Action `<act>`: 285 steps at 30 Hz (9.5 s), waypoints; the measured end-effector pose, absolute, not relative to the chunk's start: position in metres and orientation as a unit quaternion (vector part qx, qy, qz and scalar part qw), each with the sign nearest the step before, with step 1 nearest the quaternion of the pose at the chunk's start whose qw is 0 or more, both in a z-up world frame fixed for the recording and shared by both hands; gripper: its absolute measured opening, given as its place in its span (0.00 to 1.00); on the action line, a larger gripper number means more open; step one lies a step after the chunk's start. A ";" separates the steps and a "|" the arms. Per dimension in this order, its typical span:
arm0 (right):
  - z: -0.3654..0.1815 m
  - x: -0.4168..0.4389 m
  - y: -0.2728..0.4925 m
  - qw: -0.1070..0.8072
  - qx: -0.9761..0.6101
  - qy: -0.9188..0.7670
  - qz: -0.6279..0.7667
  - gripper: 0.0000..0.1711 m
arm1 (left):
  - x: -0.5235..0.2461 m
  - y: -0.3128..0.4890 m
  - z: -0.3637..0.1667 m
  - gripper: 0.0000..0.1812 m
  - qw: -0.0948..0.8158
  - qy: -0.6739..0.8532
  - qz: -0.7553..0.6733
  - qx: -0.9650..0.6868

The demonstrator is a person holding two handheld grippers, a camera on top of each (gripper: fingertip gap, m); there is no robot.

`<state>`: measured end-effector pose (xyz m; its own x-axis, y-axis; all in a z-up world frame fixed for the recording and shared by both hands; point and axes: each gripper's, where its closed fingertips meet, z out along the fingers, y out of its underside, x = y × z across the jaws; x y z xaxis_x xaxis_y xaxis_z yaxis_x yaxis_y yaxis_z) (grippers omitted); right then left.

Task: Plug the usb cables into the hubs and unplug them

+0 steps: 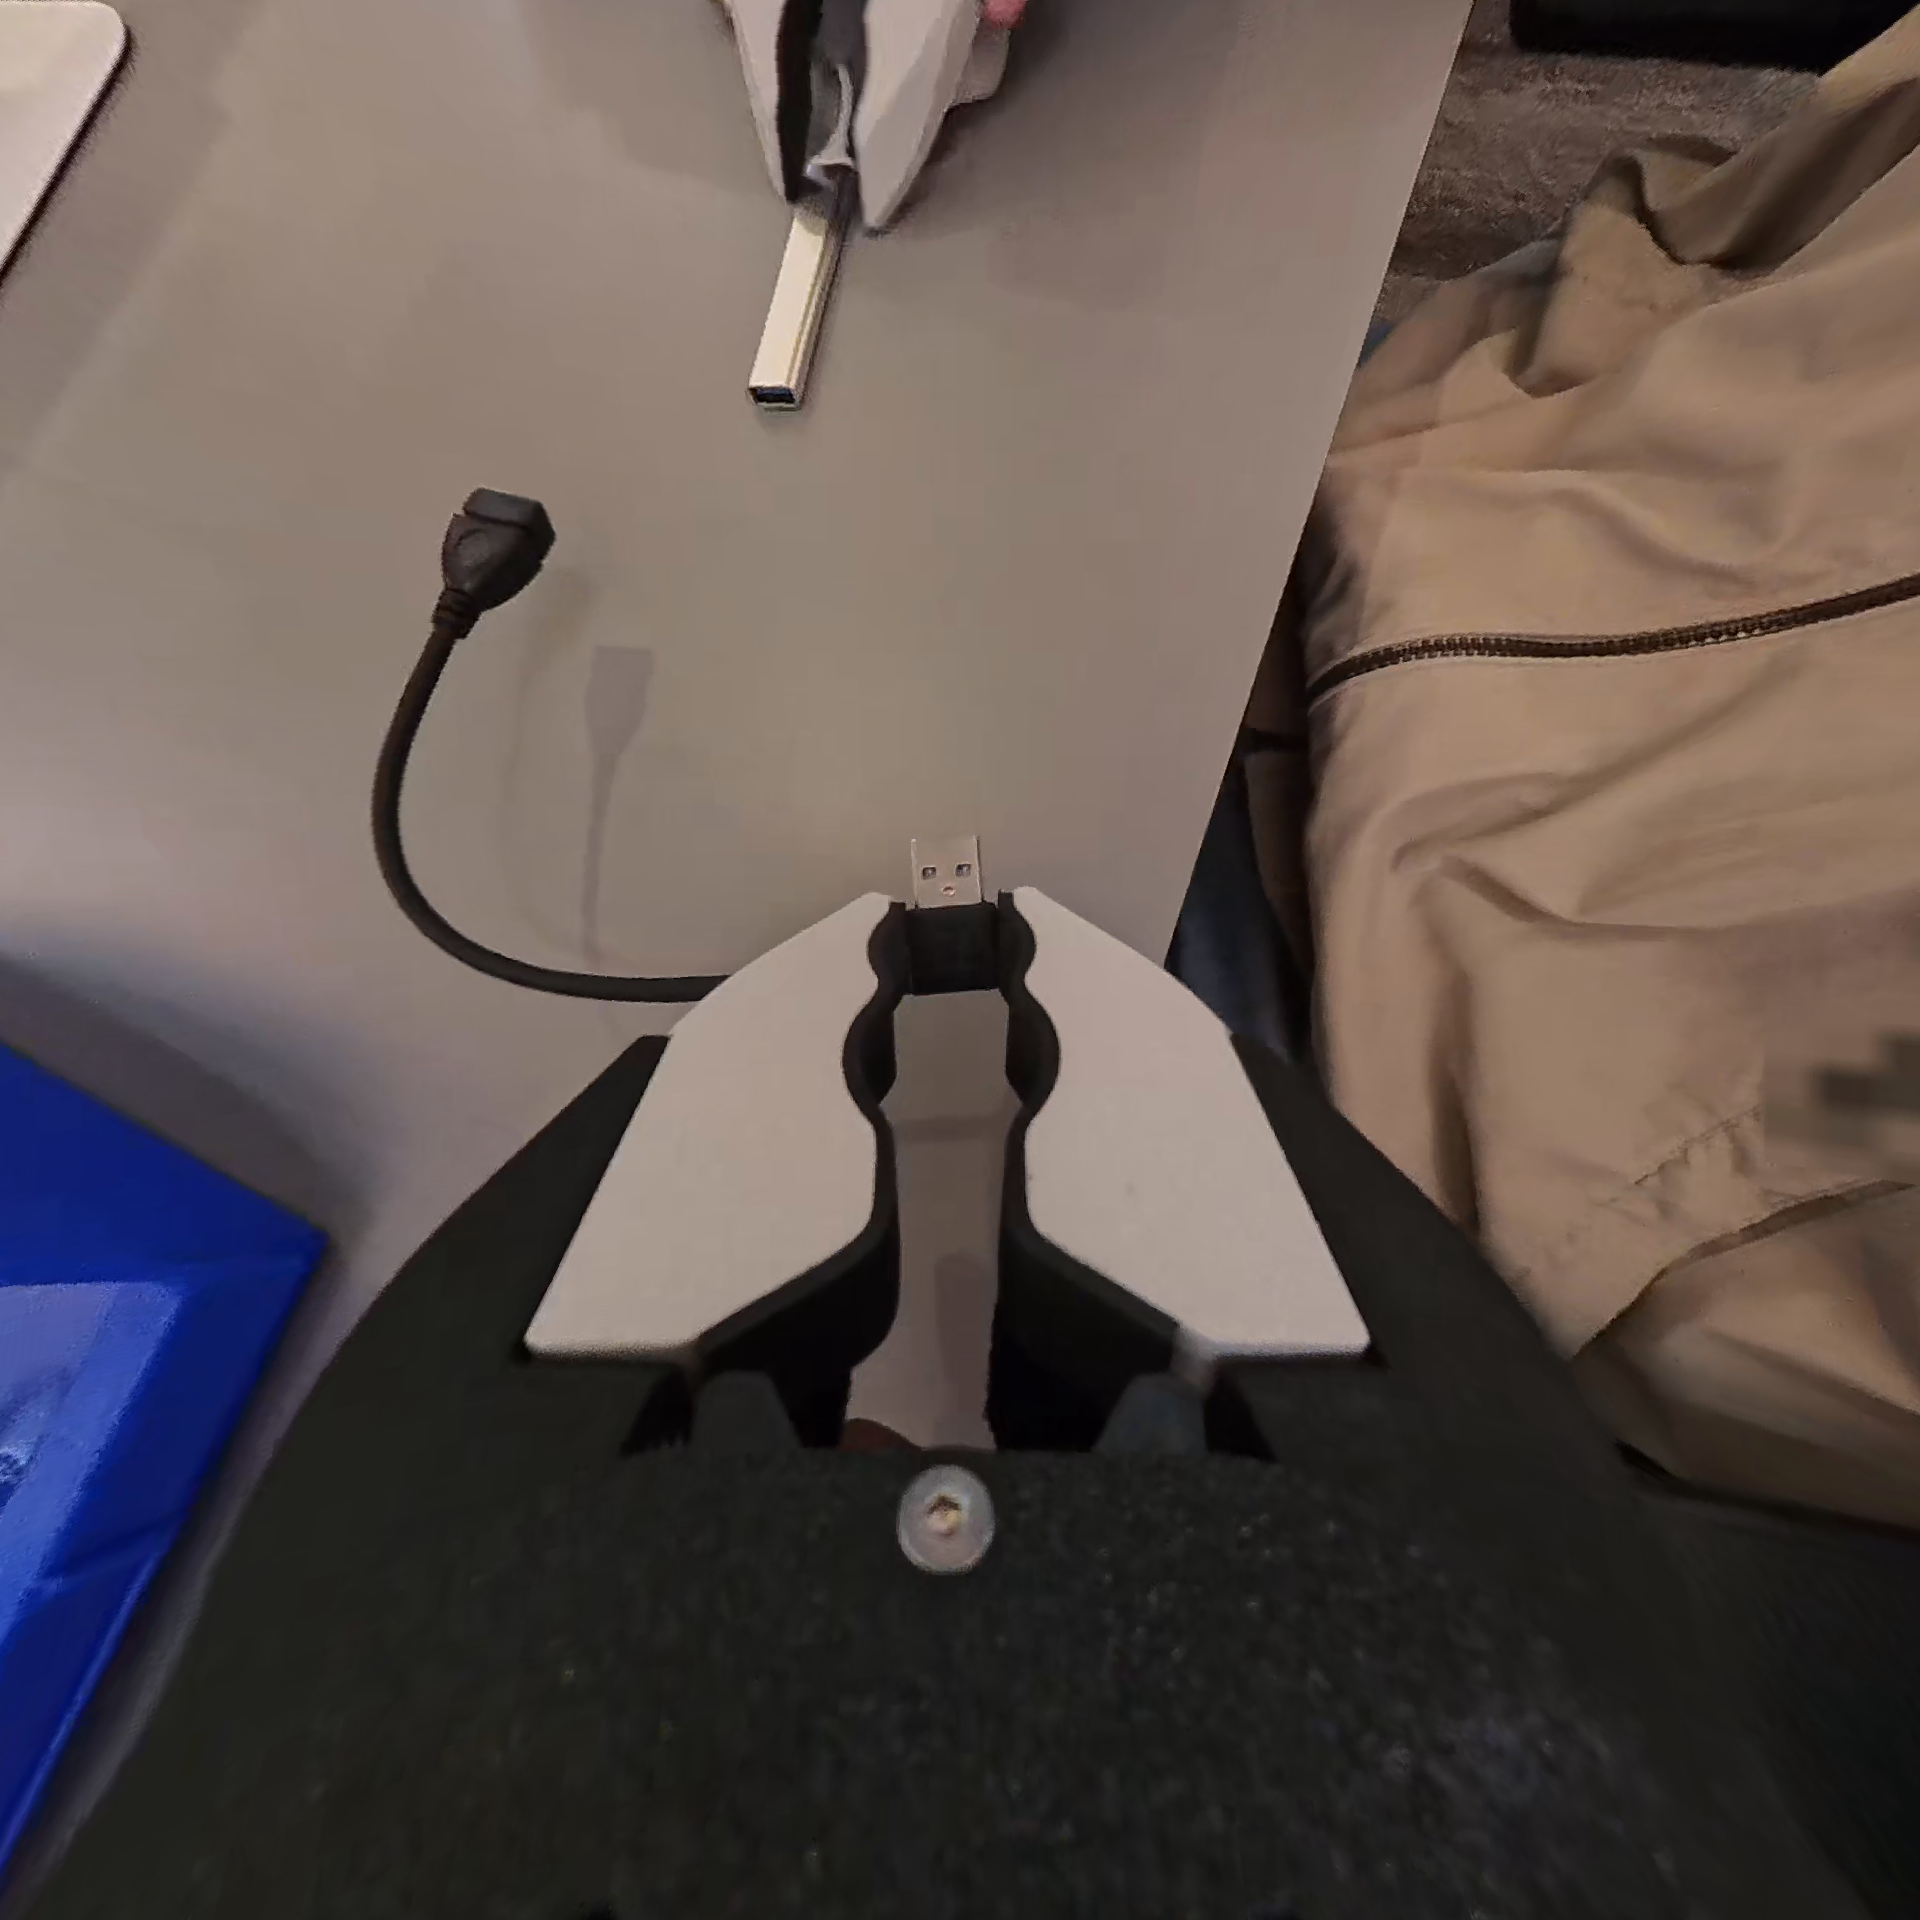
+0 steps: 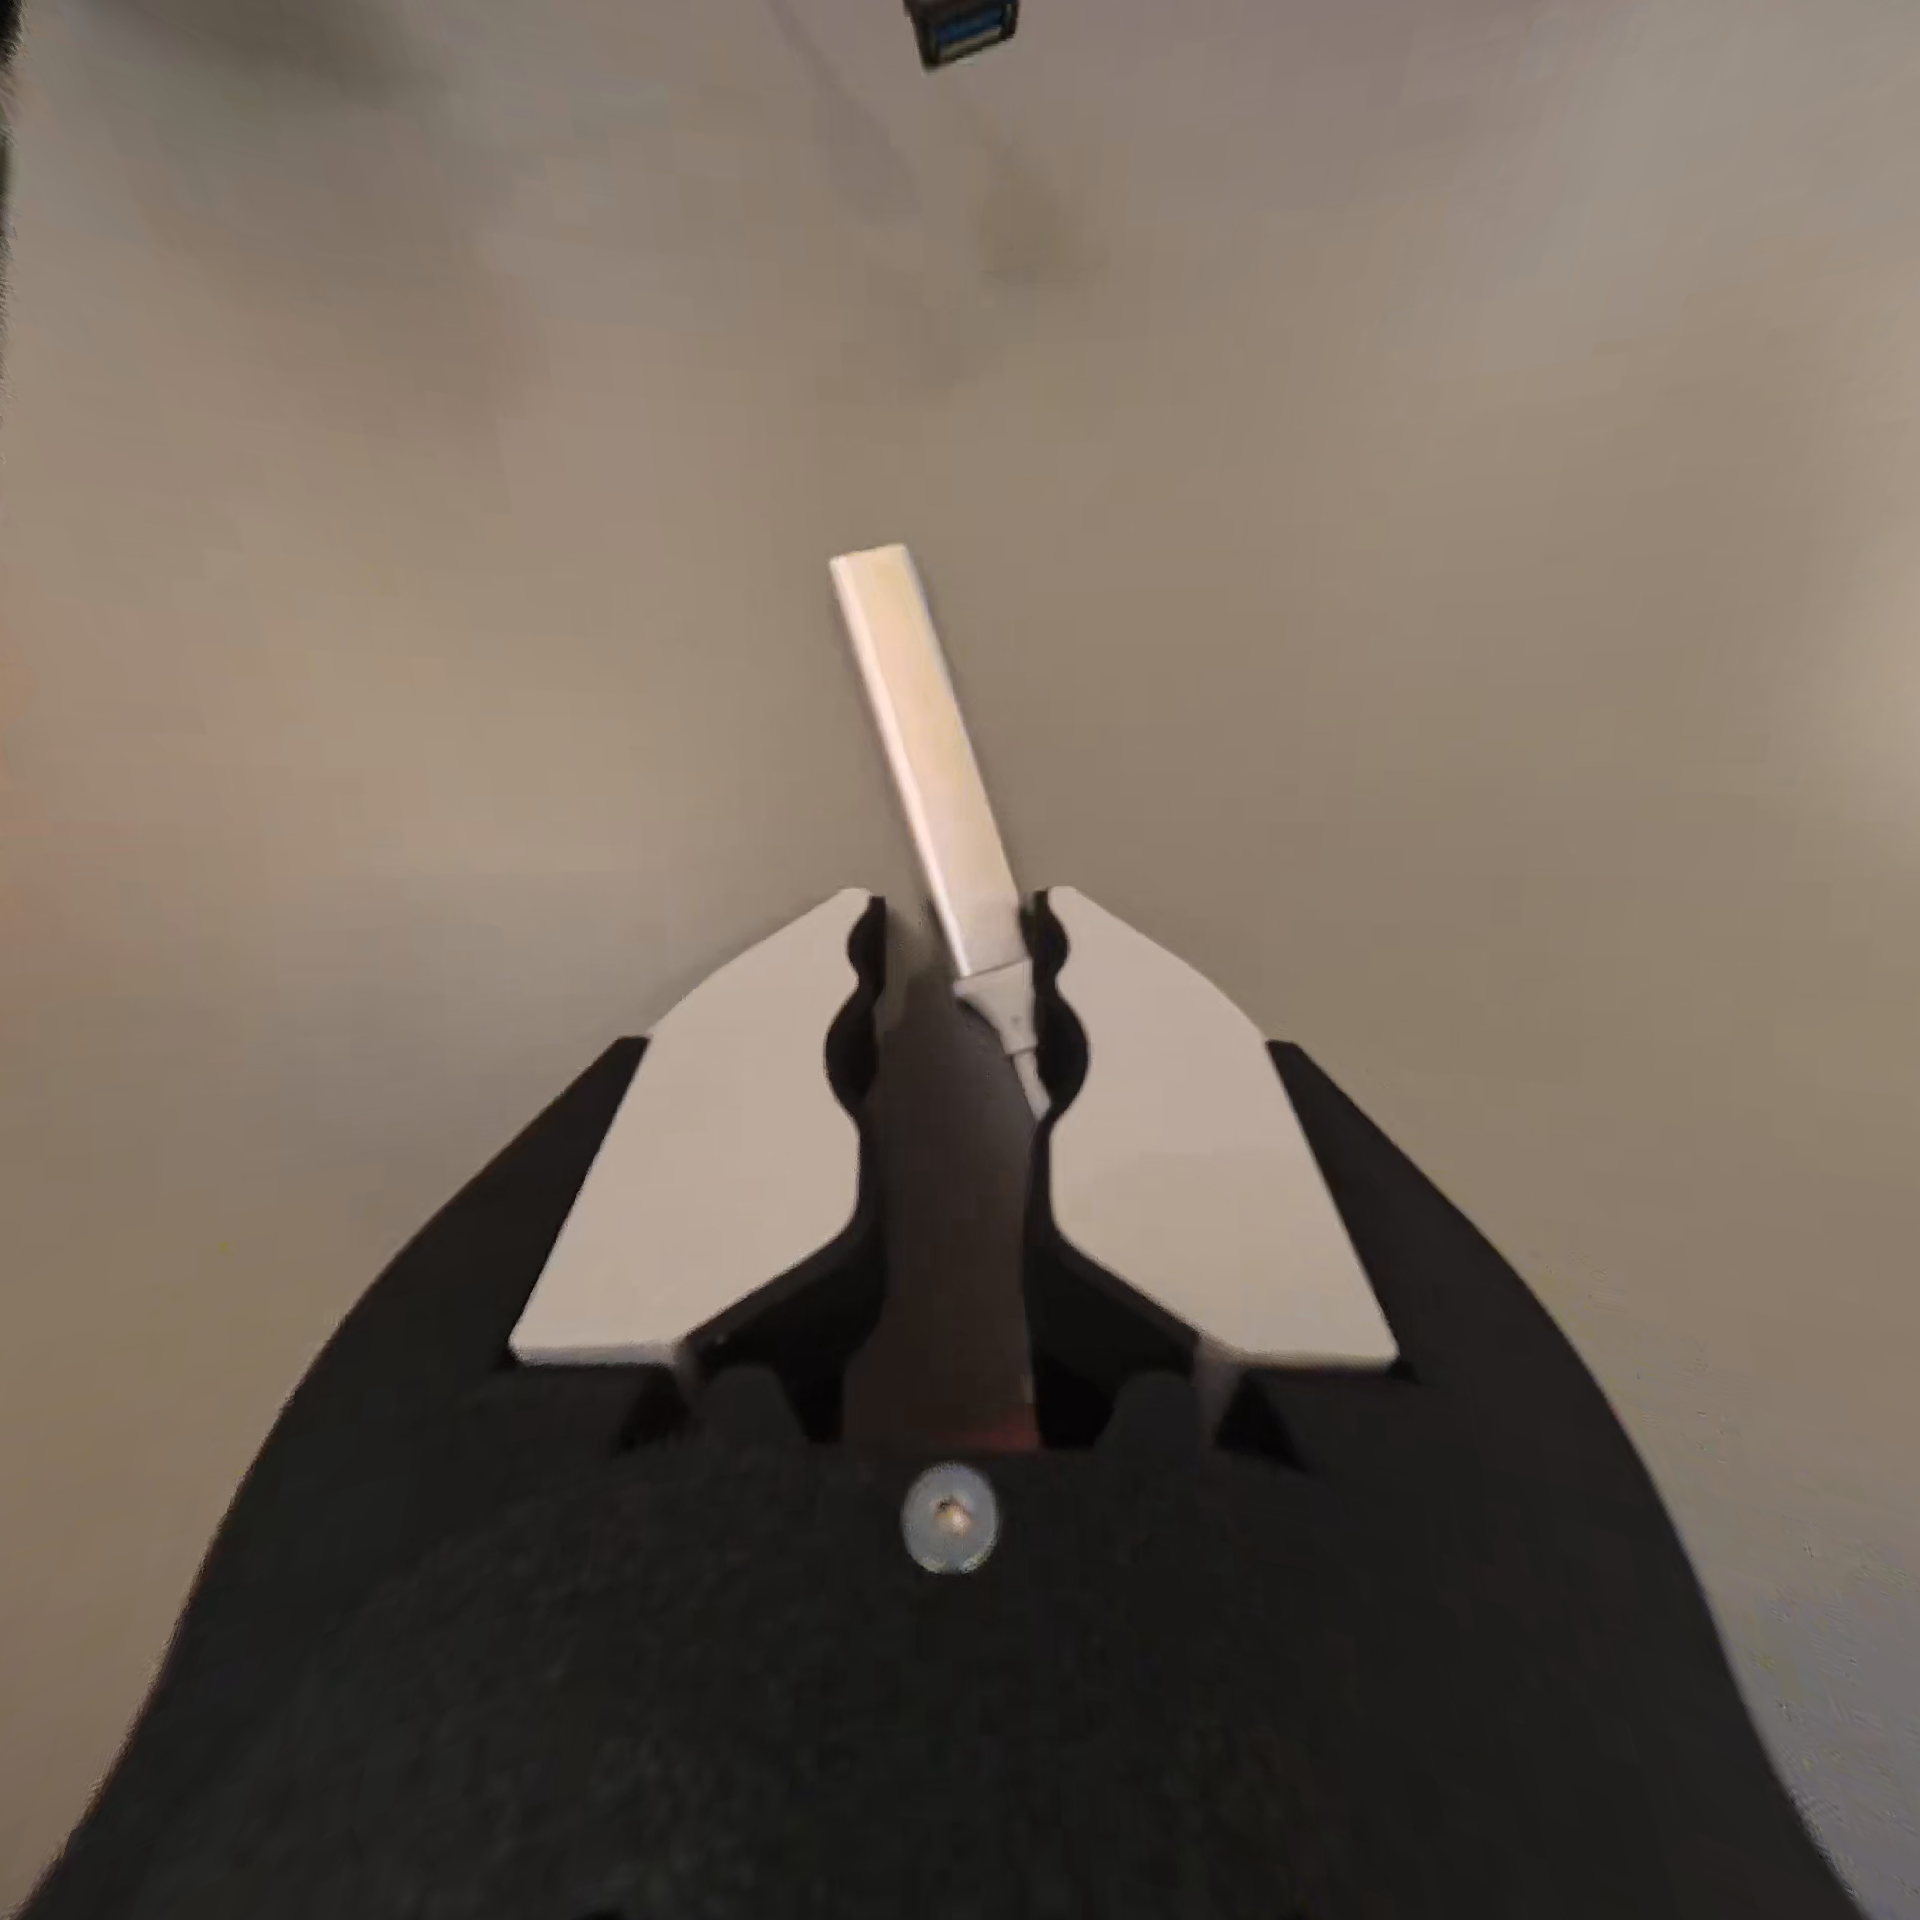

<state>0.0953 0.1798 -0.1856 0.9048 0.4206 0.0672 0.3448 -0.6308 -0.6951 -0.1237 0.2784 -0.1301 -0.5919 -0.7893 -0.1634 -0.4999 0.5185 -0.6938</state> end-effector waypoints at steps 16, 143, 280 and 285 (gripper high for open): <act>-0.111 0.050 0.161 0.498 -0.803 -0.272 0.180 0.09 | -0.073 0.252 -0.108 0.09 0.238 0.843 -0.357 -0.325; -0.132 0.043 0.179 0.525 -0.784 -0.314 0.107 0.09 | -0.007 0.232 -0.108 0.07 0.285 0.778 -0.473 -0.298; -0.129 0.031 0.165 0.489 -0.793 -0.305 0.200 0.07 | -0.006 0.207 -0.109 0.04 0.395 0.817 -0.395 -0.145; -0.129 0.031 0.167 0.502 -0.785 -0.305 0.196 0.07 | -0.006 0.207 -0.110 0.04 0.393 0.814 -0.400 -0.149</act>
<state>0.0310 0.1672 -0.1289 0.7373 0.6755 -0.0014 0.2825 -0.3102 -0.9077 -0.0056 0.2072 -0.1096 -0.6462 -0.5576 -0.5211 0.0710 0.6359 -0.7685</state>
